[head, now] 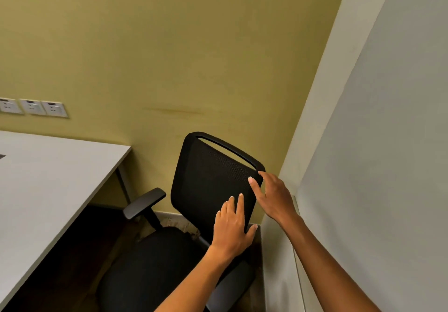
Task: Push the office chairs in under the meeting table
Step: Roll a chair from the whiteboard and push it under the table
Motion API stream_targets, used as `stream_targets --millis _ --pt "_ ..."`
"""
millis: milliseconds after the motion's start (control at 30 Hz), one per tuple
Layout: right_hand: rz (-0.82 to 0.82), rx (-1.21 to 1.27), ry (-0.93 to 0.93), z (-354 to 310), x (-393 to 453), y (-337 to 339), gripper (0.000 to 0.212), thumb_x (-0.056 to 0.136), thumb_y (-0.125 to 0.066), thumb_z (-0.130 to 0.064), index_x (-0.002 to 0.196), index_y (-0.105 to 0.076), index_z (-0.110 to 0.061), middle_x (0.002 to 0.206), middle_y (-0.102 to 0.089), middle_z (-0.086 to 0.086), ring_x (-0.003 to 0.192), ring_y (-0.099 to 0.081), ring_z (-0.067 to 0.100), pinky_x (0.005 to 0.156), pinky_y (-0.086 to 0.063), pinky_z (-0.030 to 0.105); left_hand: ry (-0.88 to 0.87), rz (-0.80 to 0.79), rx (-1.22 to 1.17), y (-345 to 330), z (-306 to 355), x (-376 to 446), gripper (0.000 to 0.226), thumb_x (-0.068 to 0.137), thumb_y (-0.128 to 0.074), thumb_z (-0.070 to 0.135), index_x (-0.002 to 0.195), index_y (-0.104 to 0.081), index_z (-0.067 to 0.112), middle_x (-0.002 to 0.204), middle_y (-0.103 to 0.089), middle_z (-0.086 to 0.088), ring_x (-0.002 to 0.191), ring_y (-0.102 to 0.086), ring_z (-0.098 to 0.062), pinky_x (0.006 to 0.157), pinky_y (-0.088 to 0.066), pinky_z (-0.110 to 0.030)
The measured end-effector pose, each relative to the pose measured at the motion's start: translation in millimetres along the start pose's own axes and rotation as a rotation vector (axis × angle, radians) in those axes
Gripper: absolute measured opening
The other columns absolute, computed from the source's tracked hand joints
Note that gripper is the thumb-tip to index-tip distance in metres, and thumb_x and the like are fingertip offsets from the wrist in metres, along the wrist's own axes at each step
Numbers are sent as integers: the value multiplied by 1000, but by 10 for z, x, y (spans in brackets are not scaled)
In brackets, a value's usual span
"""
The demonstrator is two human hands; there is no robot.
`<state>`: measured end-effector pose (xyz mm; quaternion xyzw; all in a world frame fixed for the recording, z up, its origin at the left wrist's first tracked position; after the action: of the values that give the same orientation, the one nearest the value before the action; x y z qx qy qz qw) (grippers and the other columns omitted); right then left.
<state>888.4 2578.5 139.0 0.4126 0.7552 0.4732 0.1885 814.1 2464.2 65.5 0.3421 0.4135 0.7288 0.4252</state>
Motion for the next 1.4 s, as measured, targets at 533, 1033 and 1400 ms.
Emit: stream_targets --millis 533,1033,1400 --pt "-212 51 -147 983 2243 -724 75 98 -32 -66 153 -29 -16 157 -37 11 142 -37 28 111 -36 44 289 44 -69 -972 63 2078 106 87 -59 49 155 15 15 166 2 -20 154 0 -37 124 -12 -54" --pt "-104 -123 -158 539 2154 -928 88 92 -35 -72 146 -39 -3 141 -53 19 123 -56 35 94 -49 44 262 -116 -87 -834 -410 2025 117 82 -67 46 155 19 15 166 17 -6 153 15 -24 123 8 -52" --pt "-272 -83 -43 -117 1414 -1276 79 94 -37 -68 147 -39 -11 146 -48 15 128 -51 35 98 -47 48 220 -113 -173 -278 -1244 701 118 80 -72 40 157 16 18 168 9 2 153 13 -13 126 3 -45"
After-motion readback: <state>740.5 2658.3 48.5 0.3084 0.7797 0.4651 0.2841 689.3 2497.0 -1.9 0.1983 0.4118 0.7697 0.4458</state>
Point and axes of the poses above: each hand's wrist, its own x-axis towards the middle knuckle, its own y-axis out of the back of the hand, z = x × y, the point moved 6 cm from there along x, towards the middle knuckle
